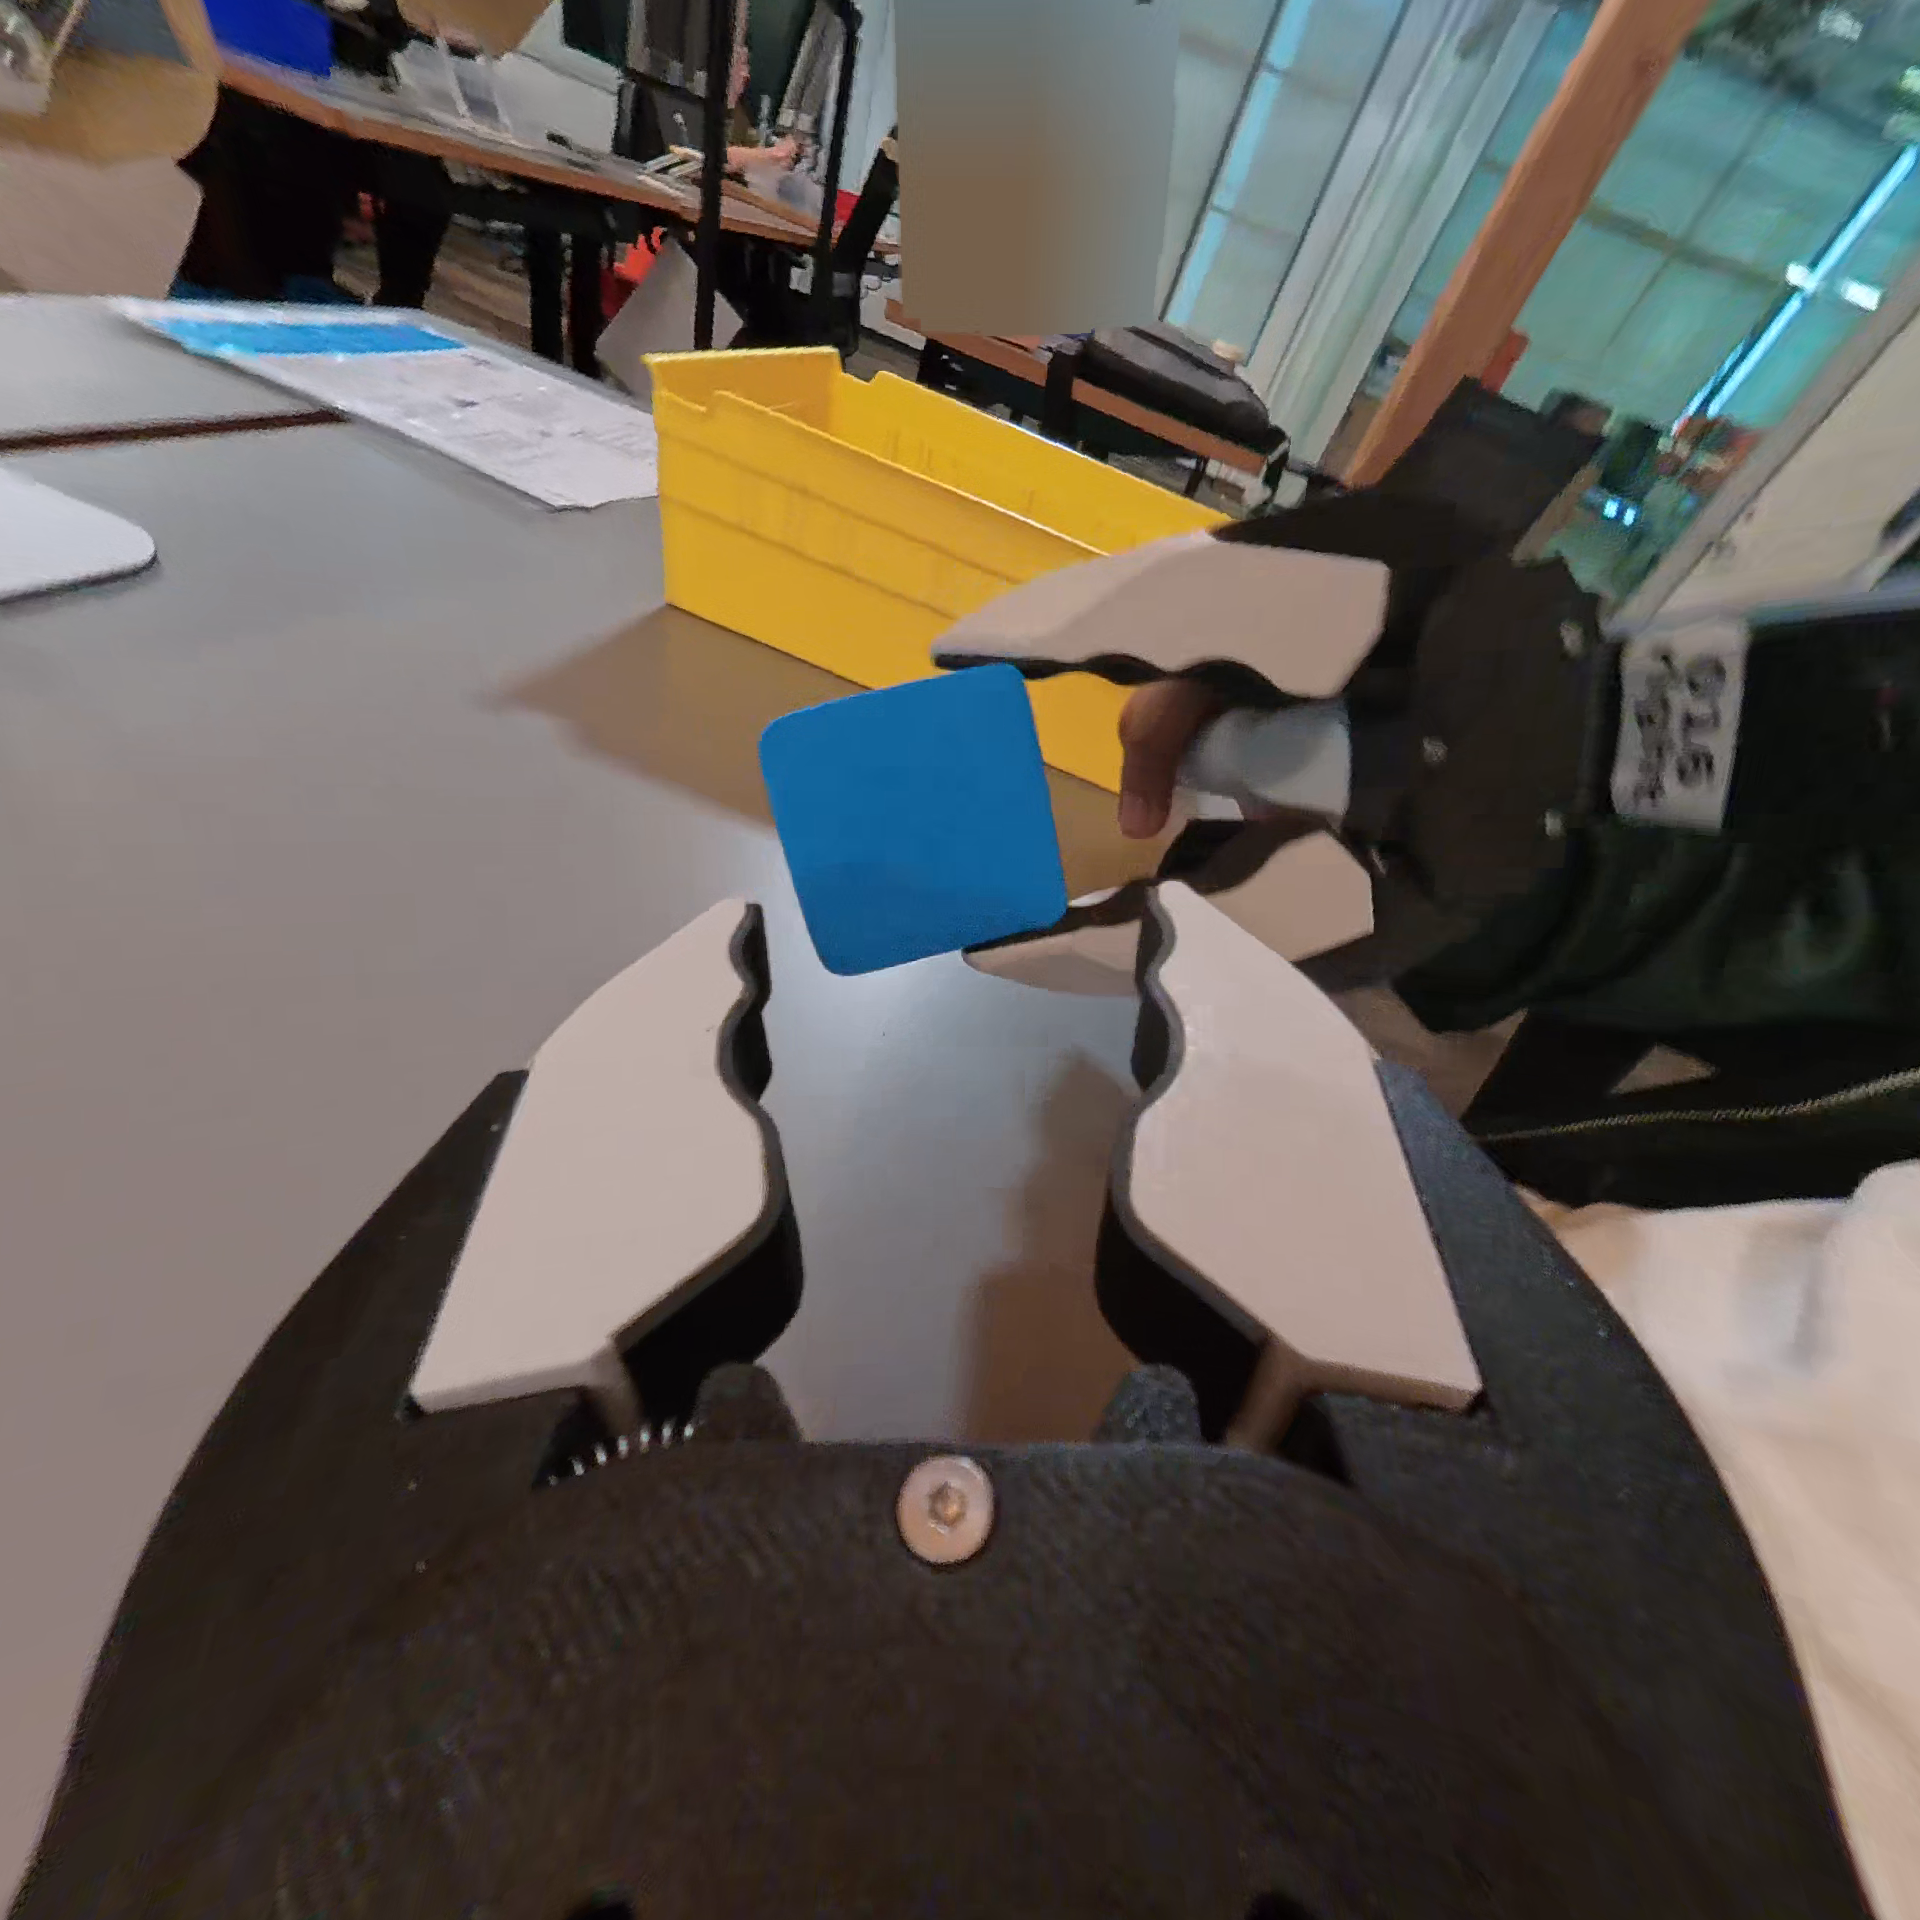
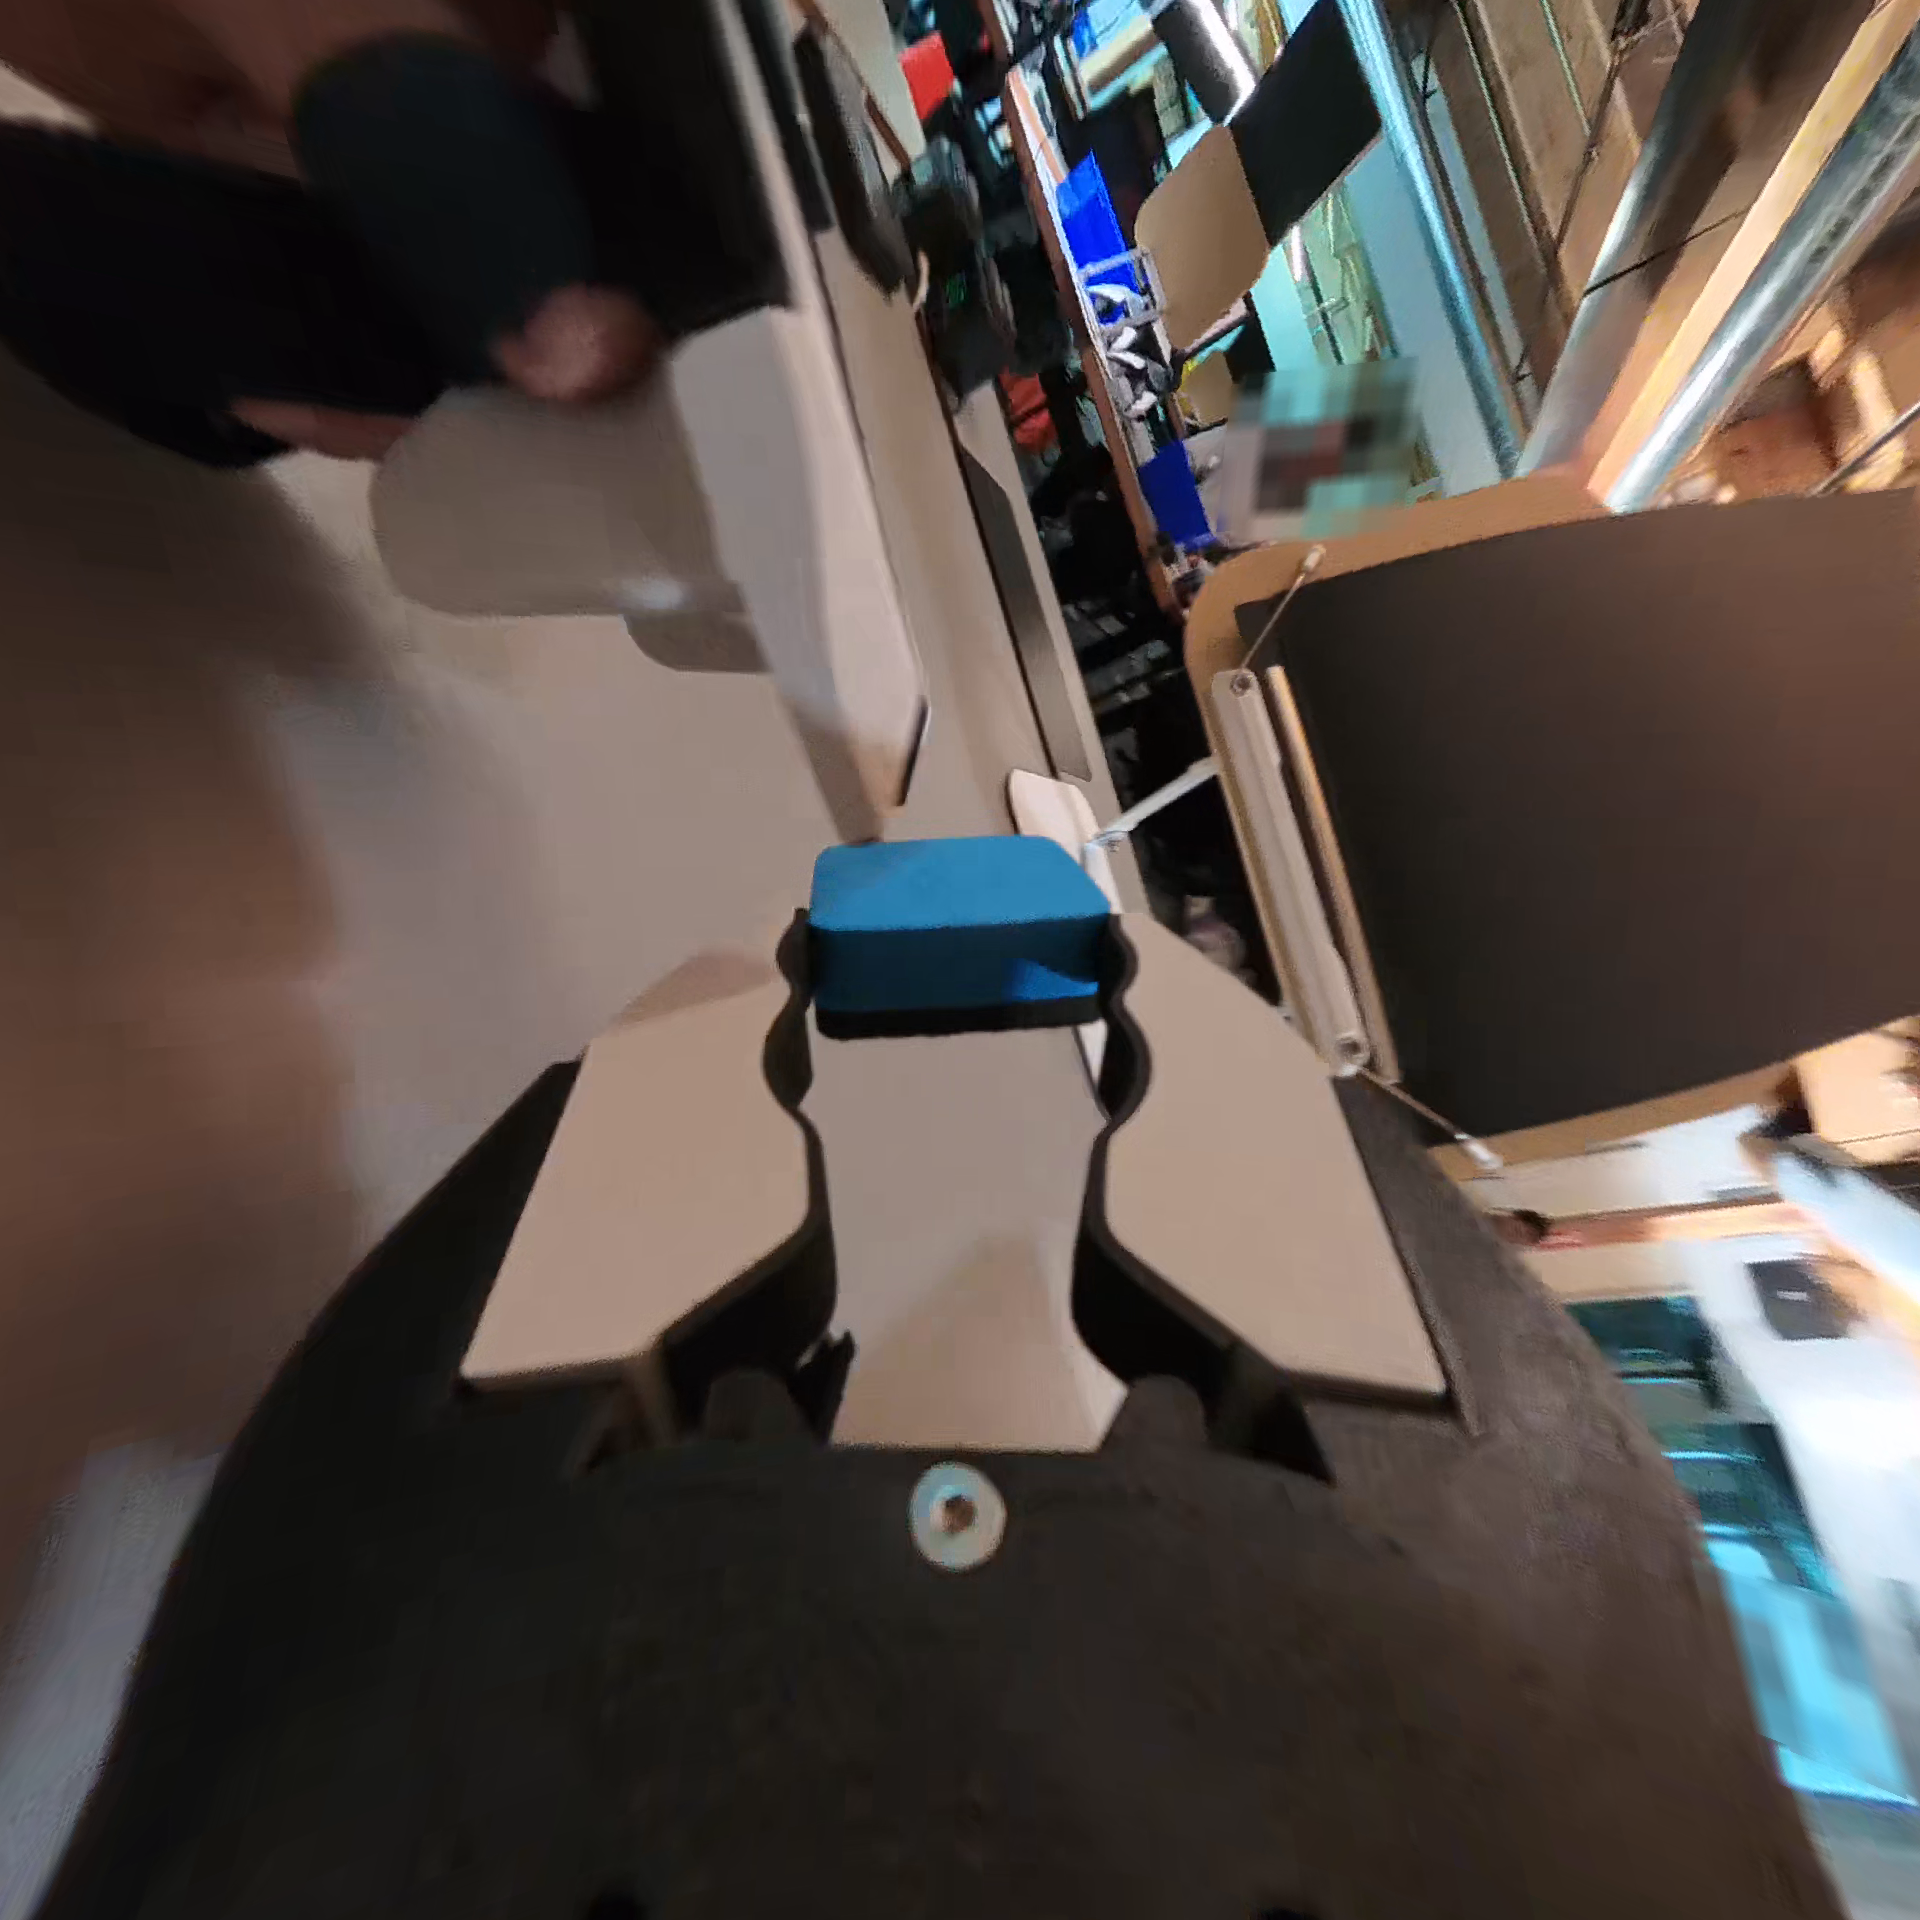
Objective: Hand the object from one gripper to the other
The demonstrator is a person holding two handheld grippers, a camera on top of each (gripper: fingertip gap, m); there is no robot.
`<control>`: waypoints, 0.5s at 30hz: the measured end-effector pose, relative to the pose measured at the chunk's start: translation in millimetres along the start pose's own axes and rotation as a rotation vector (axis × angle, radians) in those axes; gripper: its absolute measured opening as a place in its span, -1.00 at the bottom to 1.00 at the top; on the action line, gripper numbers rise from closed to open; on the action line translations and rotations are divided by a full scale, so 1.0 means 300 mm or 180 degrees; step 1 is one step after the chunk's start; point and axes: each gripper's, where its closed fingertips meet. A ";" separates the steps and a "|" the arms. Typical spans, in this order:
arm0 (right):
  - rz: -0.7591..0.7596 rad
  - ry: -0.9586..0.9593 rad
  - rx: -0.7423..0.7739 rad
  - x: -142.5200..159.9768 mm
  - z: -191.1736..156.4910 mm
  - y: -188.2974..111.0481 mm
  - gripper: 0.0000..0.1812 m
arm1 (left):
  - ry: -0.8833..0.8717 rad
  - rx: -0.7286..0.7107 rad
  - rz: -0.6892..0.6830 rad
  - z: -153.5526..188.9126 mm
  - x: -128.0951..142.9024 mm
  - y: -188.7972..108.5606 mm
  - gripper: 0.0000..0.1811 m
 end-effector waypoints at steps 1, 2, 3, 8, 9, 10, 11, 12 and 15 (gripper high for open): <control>-0.0017 -0.0132 0.0033 -0.008 -0.008 0.000 -0.40 | -0.0143 -0.0011 0.0044 -0.008 0.001 -0.001 -0.20; -0.0028 -0.0243 0.0055 -0.018 -0.018 -0.001 -0.40 | -0.0279 -0.0009 0.0087 -0.014 0.004 0.001 -0.14; -0.0056 -0.0343 0.0084 -0.026 -0.027 -0.001 -0.40 | -0.0401 -0.0007 0.0109 -0.018 0.009 0.003 -0.12; -0.0205 -0.0625 0.0220 -0.049 -0.046 -0.004 -0.40 | -0.0633 -0.0112 -0.0098 -0.016 0.054 0.028 -0.21; -0.0203 -0.0616 0.0222 -0.053 -0.047 -0.004 -0.40 | -0.0594 -0.0179 -0.0201 -0.018 0.069 0.033 -0.23; -0.0204 -0.0599 0.0210 -0.055 -0.049 -0.004 -0.40 | -0.0534 -0.0232 -0.0308 -0.019 0.085 0.036 -0.27; -0.0201 -0.0580 0.0216 -0.057 -0.048 -0.004 -0.40 | -0.0464 -0.0242 -0.0365 -0.015 0.092 0.040 -0.29; -0.0187 -0.0568 0.0227 -0.058 -0.045 -0.005 -0.40 | -0.0405 -0.0231 -0.0367 -0.010 0.089 0.043 -0.34; -0.0123 -0.0503 0.0239 -0.064 -0.039 -0.007 -0.40 | -0.0367 -0.0200 -0.0351 -0.005 0.080 0.042 -0.34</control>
Point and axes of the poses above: each gripper's, where its closed fingertips meet, y out along the fingers, x out of its underside, z = x × y across the jaws, and after that the axes turned 10 degrees about x, right-handed
